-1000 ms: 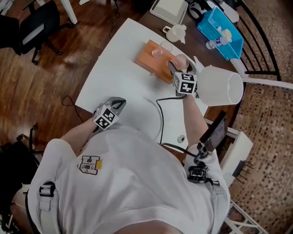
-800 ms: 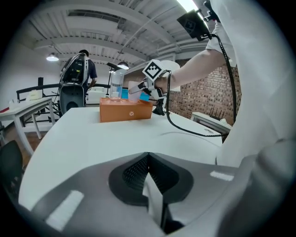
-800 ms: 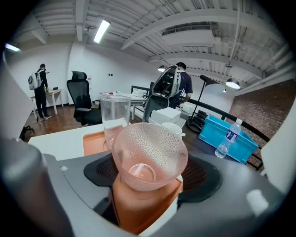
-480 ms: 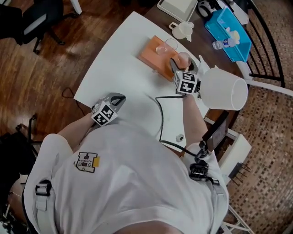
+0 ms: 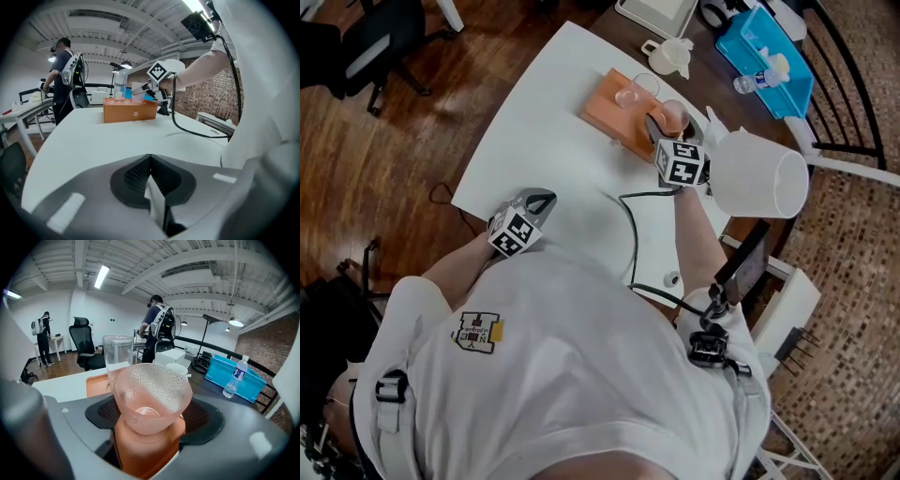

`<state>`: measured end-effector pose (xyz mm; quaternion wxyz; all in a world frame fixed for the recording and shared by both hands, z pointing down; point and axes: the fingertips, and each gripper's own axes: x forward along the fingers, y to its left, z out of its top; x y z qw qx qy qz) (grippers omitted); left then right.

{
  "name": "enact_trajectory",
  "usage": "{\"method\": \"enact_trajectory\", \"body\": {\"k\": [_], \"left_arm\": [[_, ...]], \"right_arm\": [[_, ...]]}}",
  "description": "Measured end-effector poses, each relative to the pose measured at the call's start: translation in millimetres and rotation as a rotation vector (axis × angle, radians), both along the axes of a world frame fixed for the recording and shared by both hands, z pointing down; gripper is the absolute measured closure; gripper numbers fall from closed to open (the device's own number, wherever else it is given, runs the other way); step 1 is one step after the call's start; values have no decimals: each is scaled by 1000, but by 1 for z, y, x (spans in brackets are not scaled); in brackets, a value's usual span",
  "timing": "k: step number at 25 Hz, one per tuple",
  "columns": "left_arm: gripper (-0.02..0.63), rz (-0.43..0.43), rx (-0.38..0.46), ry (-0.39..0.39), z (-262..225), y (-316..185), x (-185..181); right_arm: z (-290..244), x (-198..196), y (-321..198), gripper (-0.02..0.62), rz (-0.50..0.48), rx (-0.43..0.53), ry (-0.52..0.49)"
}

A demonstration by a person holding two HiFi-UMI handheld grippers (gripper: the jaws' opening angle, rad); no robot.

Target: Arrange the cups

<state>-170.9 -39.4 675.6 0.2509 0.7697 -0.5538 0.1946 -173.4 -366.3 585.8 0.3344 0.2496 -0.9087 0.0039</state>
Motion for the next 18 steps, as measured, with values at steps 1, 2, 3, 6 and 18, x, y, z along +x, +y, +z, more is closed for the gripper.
{"method": "enact_trajectory", "body": {"k": [1,2,3,6,18], "left_arm": [[604,-1,-1,-3,0,0,-1],[604,-1,-2,-5,1,0,-1],[604,0,-4,-7,1,1,-1],[604,7,-5,-9,1,2,-2],[604,34,4,-22,-1,2,-7]], "right_arm": [[2,1,1,210,0,-8,6],[4,2,2,198,1,-17,8],[4,3,2,167,5,-24,1],[2,8,5,150,26,-33,-24],[-2,68,64,175,145,-78,-65]]}}
